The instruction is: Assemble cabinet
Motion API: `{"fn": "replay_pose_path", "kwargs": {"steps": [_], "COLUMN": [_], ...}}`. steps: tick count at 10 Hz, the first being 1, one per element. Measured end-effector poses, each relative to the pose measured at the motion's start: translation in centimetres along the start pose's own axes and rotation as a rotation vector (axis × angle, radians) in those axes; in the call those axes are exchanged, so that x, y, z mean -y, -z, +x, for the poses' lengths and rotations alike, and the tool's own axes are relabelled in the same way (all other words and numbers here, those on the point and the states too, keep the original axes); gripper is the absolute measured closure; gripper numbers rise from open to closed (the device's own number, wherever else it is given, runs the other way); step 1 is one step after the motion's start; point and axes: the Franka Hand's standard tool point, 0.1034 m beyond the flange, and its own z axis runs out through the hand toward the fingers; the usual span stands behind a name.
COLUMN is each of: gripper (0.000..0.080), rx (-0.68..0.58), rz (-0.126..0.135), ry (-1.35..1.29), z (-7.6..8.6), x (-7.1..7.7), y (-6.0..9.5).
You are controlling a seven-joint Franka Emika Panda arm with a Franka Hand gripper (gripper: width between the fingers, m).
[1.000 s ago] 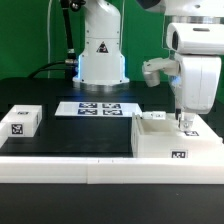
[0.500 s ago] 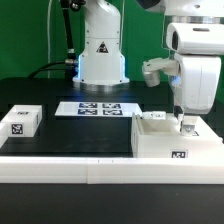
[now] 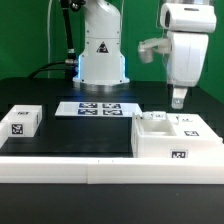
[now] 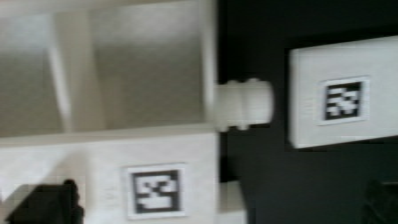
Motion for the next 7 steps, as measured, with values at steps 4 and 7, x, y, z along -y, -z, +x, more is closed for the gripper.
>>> {"fn": "replay_pose_path", "kwargs": {"steps": [4,7], "gripper": [0.0002,0.0002], "rx": [0.007,0.007], "rz": [0.008,0.011], "ry": [0.008,0.008], "z": [-0.8,-0.9], "x": [3.5,3.7], "y": [-0.1,-0.2]}}
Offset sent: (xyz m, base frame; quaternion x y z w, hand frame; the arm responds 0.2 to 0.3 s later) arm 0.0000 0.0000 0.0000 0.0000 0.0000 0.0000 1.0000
